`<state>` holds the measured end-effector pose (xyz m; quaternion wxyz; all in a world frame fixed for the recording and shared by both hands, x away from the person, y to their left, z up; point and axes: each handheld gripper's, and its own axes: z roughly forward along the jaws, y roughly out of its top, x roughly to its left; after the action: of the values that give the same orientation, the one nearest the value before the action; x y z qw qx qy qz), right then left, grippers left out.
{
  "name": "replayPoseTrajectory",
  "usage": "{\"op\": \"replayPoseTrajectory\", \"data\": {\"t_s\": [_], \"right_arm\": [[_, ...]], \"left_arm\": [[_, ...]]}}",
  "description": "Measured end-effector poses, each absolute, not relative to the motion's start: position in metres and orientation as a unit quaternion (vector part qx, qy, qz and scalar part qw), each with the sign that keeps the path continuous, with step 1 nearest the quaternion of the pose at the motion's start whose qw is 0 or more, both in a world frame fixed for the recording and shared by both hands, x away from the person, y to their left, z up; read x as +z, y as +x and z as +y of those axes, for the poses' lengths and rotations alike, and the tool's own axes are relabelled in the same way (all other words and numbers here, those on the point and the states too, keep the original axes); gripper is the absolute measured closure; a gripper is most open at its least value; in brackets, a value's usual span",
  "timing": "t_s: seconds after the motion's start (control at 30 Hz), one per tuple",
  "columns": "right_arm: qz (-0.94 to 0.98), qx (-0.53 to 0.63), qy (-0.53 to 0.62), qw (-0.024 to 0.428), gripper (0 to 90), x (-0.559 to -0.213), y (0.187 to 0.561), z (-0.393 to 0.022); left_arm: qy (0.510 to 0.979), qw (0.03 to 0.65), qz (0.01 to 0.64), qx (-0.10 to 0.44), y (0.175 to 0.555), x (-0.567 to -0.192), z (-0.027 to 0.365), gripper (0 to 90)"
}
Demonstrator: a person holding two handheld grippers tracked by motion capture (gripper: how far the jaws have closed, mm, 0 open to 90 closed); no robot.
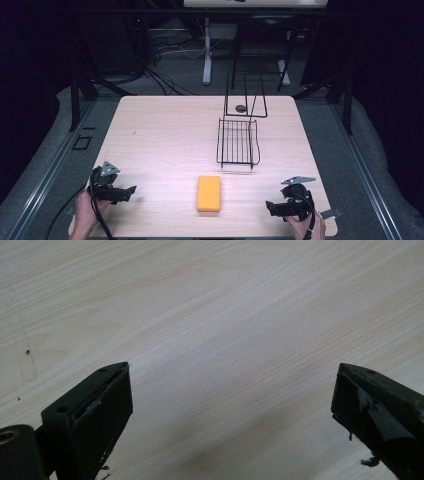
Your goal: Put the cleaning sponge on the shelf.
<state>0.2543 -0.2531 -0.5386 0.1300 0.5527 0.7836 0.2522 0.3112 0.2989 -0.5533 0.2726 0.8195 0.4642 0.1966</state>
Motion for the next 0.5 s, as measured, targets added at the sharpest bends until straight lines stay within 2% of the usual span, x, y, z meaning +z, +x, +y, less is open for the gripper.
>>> {"op": "replayPoseTrajectory", "data": {"t_s": [0.5], "right_arm": [[0.789, 0.265, 0.539, 0.129, 6.4, -0.528, 0.247, -0.232]], "left_arm": [[0.820, 0.275, 0.464, 0.193, 0.312, -0.553, 0.299, 2.2]]}}
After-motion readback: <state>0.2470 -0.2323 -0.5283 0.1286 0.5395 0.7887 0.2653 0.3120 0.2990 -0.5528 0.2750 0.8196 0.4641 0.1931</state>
